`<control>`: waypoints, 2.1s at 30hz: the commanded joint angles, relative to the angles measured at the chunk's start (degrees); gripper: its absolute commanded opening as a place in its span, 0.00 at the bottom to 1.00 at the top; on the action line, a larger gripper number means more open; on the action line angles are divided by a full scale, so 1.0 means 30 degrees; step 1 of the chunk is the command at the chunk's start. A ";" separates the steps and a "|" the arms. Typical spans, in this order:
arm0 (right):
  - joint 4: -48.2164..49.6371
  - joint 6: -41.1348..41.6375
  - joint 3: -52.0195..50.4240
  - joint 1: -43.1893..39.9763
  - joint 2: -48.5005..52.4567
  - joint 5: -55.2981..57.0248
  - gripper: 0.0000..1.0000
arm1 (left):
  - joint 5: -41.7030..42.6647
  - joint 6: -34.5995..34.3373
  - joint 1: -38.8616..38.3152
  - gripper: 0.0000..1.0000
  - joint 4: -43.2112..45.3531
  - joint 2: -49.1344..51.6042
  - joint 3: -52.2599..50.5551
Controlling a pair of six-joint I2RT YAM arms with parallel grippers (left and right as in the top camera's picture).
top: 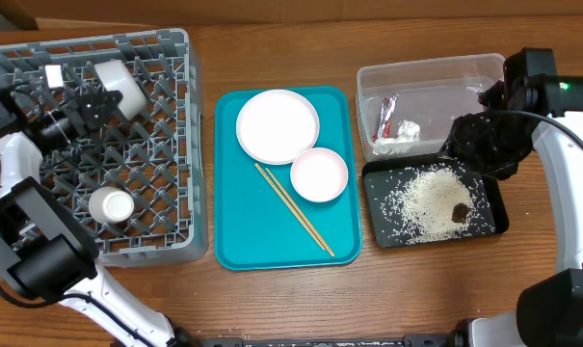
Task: Sort waste into correct bins and load items into the dishwasher
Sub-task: 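Reach the left gripper to the pink bowl on the teal tray and grasp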
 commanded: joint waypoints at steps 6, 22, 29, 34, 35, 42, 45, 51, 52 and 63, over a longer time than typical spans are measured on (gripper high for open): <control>0.0051 -0.0066 0.0073 -0.0022 -0.0146 -0.0131 0.64 | 0.1785 -0.2018 0.1749 0.32 -0.0219 0.1071 0.0313; -0.0430 -0.0087 0.0073 -0.0029 -0.0146 0.0219 0.65 | -0.3548 -0.3060 0.1953 1.00 -0.4925 -0.7548 0.0313; -0.1472 -0.0066 0.0073 -0.0080 -0.0146 0.3905 0.78 | -1.1162 -0.3053 -0.3818 1.00 -0.8102 -0.9996 0.0313; -0.1333 0.0087 0.0073 -0.0080 -0.0146 0.3832 0.88 | -1.7121 -0.3060 -0.9989 1.00 -0.9464 -0.9646 0.0306; -0.1253 0.0087 0.0073 -0.0080 -0.0146 0.3694 0.91 | -1.7988 -0.3053 -1.1125 1.00 -0.9522 -0.9457 0.0306; -0.1158 0.0087 0.0073 -0.0080 -0.0146 0.3147 1.00 | -2.1056 -0.3031 -1.8156 1.00 -0.9275 -0.7162 0.0306; -0.1166 0.0087 0.0073 -0.0080 -0.0146 0.3147 1.00 | -2.1704 -0.2980 -2.0232 1.00 -0.8910 -0.5727 0.0306; -0.1166 0.0087 0.0073 -0.0080 -0.0146 0.3147 1.00 | -2.3642 -0.2987 -2.2943 0.90 -0.8480 -0.2776 0.0306; -0.1166 0.0087 0.0073 -0.0080 -0.0146 0.3147 1.00 | -2.3686 -0.2987 -2.3205 0.87 -0.8415 -0.2397 0.0306; -0.1180 0.0087 0.0073 -0.0080 -0.0146 0.3147 1.00 | -2.5041 -0.3060 -2.4268 0.04 -0.8488 -0.0495 0.0444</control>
